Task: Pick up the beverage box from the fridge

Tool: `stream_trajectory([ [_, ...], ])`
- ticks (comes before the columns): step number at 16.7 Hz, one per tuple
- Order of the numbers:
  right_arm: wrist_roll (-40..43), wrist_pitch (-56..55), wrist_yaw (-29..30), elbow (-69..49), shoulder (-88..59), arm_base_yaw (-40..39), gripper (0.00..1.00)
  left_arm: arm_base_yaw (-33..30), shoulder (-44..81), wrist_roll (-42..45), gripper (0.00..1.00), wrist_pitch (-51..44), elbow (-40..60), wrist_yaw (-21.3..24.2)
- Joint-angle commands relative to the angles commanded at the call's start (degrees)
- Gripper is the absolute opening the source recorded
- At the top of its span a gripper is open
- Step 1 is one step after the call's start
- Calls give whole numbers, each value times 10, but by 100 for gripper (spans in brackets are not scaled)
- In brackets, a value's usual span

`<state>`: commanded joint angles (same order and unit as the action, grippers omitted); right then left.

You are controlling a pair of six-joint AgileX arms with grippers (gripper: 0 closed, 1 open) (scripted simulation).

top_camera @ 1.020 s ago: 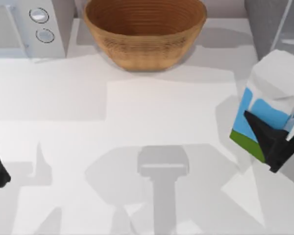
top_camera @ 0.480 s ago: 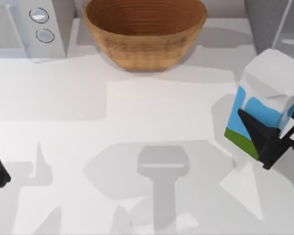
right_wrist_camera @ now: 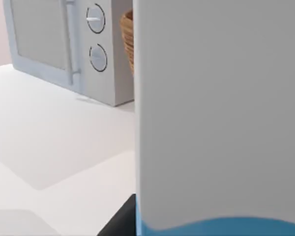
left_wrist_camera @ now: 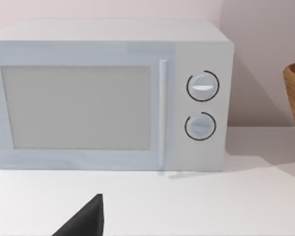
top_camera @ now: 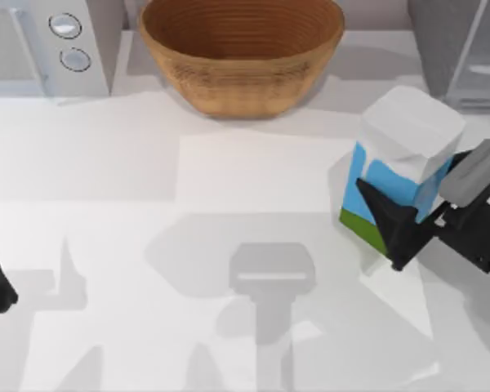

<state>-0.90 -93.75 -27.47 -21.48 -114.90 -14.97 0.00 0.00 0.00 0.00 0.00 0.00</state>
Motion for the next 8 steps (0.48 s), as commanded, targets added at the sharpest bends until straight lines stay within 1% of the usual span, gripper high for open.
stream_trajectory([
  [4,0,-2,2,-2,-3,-1,0,0,0,0,100,0,0,0],
  [8,0,-2,2,-2,-3,-1,30,0,0,0,100,0,0,0],
])
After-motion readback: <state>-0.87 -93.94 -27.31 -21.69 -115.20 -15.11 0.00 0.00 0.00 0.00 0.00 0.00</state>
